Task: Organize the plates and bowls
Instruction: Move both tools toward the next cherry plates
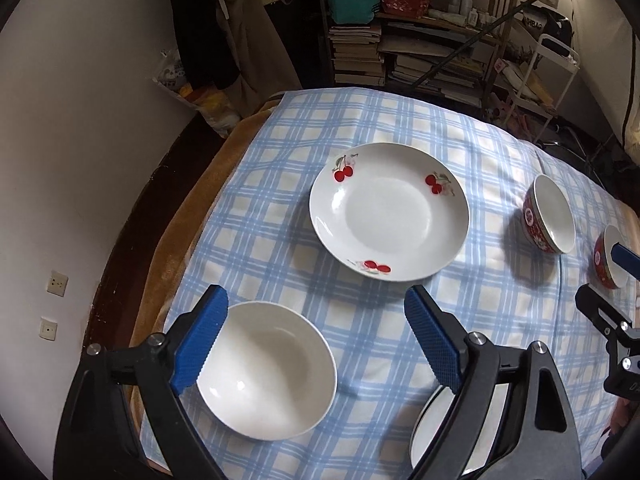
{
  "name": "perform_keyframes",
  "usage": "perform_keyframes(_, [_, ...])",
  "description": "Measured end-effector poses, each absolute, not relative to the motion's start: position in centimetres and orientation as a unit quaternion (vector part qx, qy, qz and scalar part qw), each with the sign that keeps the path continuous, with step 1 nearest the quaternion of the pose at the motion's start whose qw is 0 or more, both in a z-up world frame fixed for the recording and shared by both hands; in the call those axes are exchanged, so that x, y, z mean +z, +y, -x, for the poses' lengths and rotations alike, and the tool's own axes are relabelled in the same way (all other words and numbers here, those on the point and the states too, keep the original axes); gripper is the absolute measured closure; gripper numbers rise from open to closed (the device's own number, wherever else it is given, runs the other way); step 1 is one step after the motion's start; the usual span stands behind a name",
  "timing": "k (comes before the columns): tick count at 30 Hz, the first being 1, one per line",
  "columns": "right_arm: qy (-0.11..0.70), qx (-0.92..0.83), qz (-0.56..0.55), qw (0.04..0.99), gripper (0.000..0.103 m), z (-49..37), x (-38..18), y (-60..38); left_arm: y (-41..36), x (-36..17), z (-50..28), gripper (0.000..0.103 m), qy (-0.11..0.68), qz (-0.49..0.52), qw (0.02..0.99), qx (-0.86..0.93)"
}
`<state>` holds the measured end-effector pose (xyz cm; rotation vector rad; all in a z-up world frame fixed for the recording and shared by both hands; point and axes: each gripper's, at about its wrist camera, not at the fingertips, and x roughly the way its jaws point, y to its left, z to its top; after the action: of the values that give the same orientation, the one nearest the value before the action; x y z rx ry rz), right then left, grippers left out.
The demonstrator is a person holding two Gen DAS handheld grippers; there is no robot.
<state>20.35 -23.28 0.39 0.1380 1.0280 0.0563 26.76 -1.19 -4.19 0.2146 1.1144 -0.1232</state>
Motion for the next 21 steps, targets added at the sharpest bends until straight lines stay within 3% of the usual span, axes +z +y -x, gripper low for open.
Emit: perform_keyframes(21, [0.521, 0.063, -0.066, 0.848, 0.001, -33.4, -6.1, -21.0, -0.4, -11.5, -39.0, 0.014, 0.584, -0.123, 0.802, -0.018])
